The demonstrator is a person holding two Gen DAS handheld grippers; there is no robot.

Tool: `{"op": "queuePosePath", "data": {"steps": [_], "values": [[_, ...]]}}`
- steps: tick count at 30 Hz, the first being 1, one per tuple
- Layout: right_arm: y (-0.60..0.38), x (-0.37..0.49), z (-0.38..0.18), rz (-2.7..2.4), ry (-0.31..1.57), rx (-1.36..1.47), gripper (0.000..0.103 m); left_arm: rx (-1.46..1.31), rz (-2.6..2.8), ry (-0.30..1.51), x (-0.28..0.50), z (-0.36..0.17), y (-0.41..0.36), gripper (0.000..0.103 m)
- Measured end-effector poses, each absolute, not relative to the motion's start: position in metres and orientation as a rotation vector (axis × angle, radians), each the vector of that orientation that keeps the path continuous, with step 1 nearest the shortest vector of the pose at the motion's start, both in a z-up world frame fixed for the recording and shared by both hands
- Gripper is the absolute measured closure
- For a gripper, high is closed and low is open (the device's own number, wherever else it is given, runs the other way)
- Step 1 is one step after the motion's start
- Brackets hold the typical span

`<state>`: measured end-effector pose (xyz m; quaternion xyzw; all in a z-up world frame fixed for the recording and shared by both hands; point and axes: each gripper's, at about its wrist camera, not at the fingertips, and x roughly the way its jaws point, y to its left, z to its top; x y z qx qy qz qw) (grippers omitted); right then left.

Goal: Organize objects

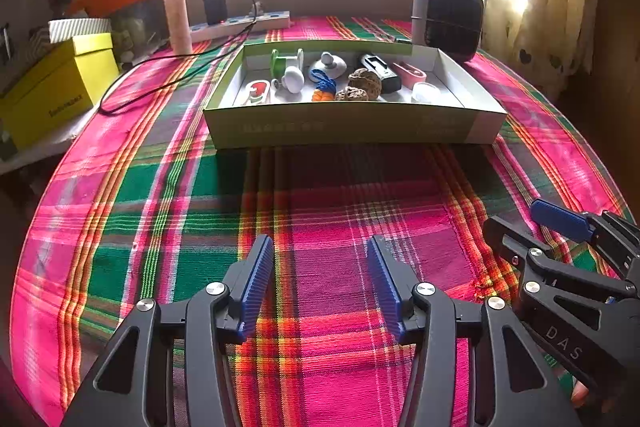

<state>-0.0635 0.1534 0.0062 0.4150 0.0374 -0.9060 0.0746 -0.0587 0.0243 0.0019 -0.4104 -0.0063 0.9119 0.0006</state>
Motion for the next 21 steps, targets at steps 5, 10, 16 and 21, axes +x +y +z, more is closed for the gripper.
{"op": "queuePosePath", "data": {"steps": [5,10,16,21], "values": [[0.1537,-0.0636,0.0061,-2.718,0.112,1.245,0.048,-1.289,2.864,-0.021,-0.0587,0.0019,0.0240,0.055],[0.1533,-0.0638,0.0061,-2.718,0.112,1.245,0.048,-1.288,2.864,-0.023,-0.0584,0.0020,0.0238,0.055],[0.1532,-0.0638,0.0062,-2.718,0.113,1.246,0.048,-1.287,2.863,-0.028,-0.0585,0.0023,0.0237,0.055],[0.1532,-0.0638,0.0061,-2.718,0.112,1.246,0.048,-1.287,2.863,-0.027,-0.0585,0.0024,0.0236,0.055]]}}
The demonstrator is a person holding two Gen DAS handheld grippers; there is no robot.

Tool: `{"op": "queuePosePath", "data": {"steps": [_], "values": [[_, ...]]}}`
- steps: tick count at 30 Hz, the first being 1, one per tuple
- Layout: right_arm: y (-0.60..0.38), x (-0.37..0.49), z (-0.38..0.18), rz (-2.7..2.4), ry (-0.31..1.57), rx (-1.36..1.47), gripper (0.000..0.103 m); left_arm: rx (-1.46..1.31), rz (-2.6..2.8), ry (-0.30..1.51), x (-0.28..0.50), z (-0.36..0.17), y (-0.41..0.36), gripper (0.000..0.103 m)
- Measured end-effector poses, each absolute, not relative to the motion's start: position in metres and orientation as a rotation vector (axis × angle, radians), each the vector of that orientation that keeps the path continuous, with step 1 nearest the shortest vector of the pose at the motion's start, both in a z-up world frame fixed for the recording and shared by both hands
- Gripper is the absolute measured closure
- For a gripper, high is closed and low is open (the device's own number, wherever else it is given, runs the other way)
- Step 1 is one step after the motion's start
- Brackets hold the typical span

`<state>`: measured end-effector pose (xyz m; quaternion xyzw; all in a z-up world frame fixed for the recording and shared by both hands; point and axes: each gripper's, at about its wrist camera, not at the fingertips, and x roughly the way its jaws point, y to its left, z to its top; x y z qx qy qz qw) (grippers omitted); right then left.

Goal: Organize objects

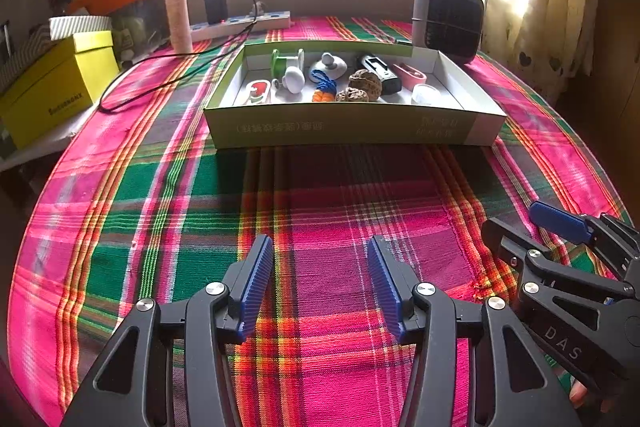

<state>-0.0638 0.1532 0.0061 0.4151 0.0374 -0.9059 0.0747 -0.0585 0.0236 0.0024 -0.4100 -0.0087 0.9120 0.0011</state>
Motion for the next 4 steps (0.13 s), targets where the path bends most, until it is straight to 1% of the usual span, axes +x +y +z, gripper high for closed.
{"op": "queuePosePath", "data": {"steps": [4], "values": [[0.1534,-0.0638,0.0061,-2.718,0.112,1.246,0.048,-1.287,2.863,-0.027,-0.0584,0.0024,0.0233,0.055]]}}
